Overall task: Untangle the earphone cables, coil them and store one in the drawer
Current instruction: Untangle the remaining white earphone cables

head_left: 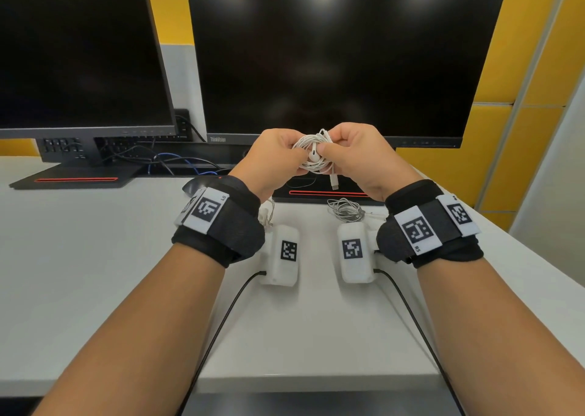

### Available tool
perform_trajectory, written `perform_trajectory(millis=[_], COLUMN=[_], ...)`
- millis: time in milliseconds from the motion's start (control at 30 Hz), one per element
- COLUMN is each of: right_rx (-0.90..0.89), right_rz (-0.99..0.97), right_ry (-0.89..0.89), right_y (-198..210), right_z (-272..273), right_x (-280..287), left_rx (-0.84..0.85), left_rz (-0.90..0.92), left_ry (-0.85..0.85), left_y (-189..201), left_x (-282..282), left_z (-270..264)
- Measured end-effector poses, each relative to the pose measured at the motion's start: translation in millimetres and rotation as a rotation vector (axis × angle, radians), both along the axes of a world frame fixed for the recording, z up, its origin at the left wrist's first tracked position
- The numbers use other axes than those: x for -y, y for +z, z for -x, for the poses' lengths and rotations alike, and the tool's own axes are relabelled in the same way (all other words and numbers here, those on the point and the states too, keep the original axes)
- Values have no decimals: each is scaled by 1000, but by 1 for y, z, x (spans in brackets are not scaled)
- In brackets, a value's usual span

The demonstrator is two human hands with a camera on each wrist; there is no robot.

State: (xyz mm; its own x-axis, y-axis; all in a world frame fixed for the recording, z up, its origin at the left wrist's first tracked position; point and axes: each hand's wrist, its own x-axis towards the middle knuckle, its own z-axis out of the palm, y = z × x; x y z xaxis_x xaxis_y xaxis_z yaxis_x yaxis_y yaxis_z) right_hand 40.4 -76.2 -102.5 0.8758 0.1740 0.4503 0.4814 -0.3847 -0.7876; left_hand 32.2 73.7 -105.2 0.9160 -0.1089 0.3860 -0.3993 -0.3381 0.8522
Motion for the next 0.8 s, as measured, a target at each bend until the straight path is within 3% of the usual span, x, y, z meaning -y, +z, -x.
perform_trajectory(millis=[233,800], right_rx=[-154,-158], right_rz=[-214,-249], right_ry=[93,73], right_y=[3,2], right_z=[2,1], right_x=[1,4], left_rx=[-38,-19], left_rz=[65,13], left_ry=[-77,-75], left_y=[-1,-1], left_x=[3,5], left_z=[0,0])
